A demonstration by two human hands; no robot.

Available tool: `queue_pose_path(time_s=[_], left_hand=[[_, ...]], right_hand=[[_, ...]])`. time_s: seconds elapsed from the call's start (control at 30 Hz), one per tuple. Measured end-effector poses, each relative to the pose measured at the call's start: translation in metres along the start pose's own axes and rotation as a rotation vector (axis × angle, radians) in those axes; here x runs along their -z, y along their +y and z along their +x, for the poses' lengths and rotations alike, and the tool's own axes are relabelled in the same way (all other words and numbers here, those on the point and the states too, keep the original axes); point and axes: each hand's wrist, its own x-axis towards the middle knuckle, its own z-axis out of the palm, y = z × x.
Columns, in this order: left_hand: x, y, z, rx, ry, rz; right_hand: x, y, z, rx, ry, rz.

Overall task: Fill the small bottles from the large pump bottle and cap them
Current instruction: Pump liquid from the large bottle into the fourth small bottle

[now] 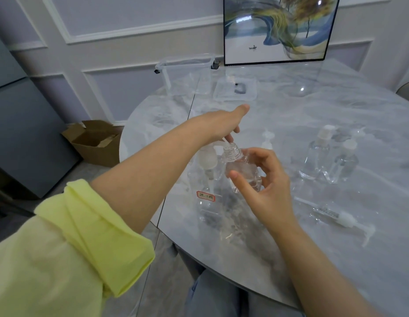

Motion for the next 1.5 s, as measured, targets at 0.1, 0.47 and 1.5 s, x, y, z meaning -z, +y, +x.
queue_pose_path(time_s=[0.1, 0.47, 1.5], left_hand=[[0.004, 0.002, 0.000, -0.008, 0.019, -0.013], [0.000, 0.002, 0.001, 0.040, -0.040, 0.013], [-0.007, -0.003, -0.001, 0.023, 0.066, 0.014]], right_hand=[[-0.001, -0.002, 0.001, 0.006, -0.001, 0.004], [0.002, 0.000, 0.001, -0.010, -0.008, 0.010], [0.000, 0.002, -0.001, -0.053, -0.008, 0.051]])
